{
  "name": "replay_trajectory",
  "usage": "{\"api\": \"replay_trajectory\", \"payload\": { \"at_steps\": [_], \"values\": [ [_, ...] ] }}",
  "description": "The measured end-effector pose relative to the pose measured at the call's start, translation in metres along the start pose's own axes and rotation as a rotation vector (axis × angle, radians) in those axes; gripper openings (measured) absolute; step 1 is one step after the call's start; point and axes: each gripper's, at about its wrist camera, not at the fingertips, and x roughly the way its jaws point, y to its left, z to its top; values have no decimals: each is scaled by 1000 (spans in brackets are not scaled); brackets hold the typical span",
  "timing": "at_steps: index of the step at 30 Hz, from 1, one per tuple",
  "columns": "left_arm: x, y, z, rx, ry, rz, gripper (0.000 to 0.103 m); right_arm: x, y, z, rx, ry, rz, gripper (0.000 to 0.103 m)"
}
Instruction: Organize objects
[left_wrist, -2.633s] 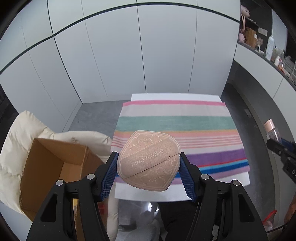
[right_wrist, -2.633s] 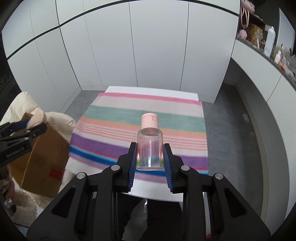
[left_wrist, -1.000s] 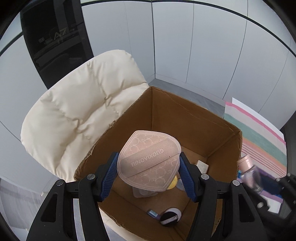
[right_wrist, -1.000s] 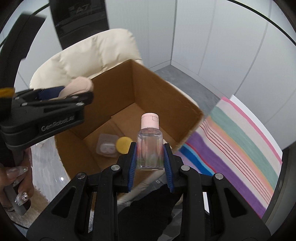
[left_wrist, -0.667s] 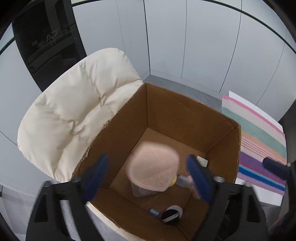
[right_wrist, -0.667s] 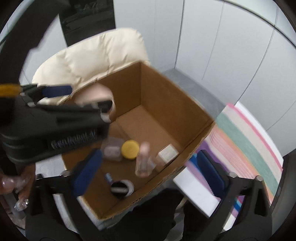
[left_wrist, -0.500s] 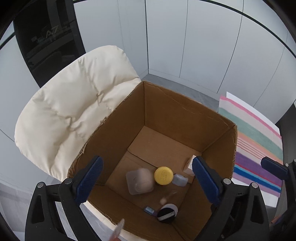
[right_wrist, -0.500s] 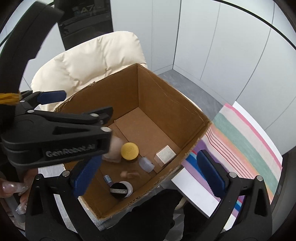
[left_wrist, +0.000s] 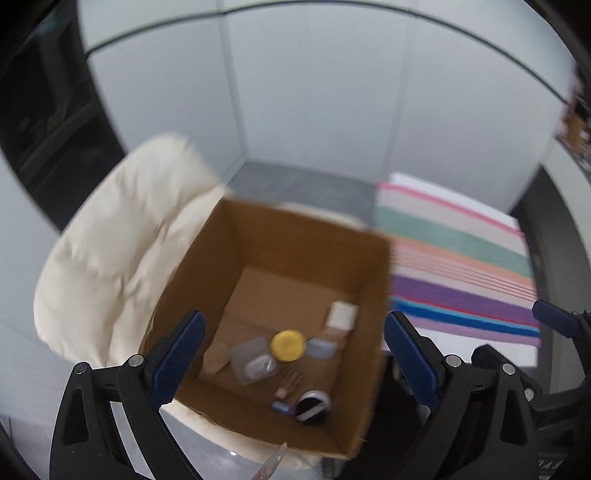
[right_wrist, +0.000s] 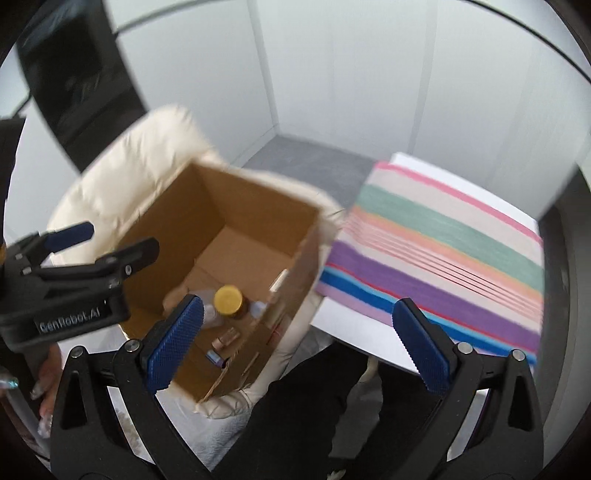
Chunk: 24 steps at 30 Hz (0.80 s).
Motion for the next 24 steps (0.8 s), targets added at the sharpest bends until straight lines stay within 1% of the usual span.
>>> {"api": "replay_trajectory", "payload": {
  "at_steps": [1, 3, 5, 7, 8, 10, 11, 13, 16, 21, 24],
  "values": [
    [-12, -8, 4, 22, 6, -8, 98, -19, -8, -3, 40, -21, -16, 103],
    [-40, -28, 11, 86, 32, -15, 98, -51, -20, -7, 110, -27, -57, 103],
    [-65, -42, 14, 122, 29, -17, 98, -81, -31, -10, 178, -24, -88, 103],
    [-88, -52, 15, 144, 28, -18, 99, -106, -40, -11, 228, -26, -111, 103],
    [-99, -57, 13, 160, 41, -16, 101, -116, -45, -11, 255, -23, -129, 103],
    [-112, -63, 8, 179, 57, -19, 102, -133, -51, -15, 291, -20, -159, 103],
    [-120, -64, 5, 186, 52, -30, 102, -141, -52, -18, 297, -21, -171, 103],
    [-129, -65, 2, 190, 46, -33, 102, -151, -51, -21, 296, -16, -200, 103],
    [-137, -63, -1, 180, 44, -36, 102, -158, -48, -27, 280, 16, -247, 103],
    [-143, -55, -6, 164, 39, -32, 102, -165, -47, -40, 303, 21, -222, 103],
    [-145, -55, -10, 169, 35, -20, 102, -173, -42, -45, 303, 6, -231, 103]
  ]
}}
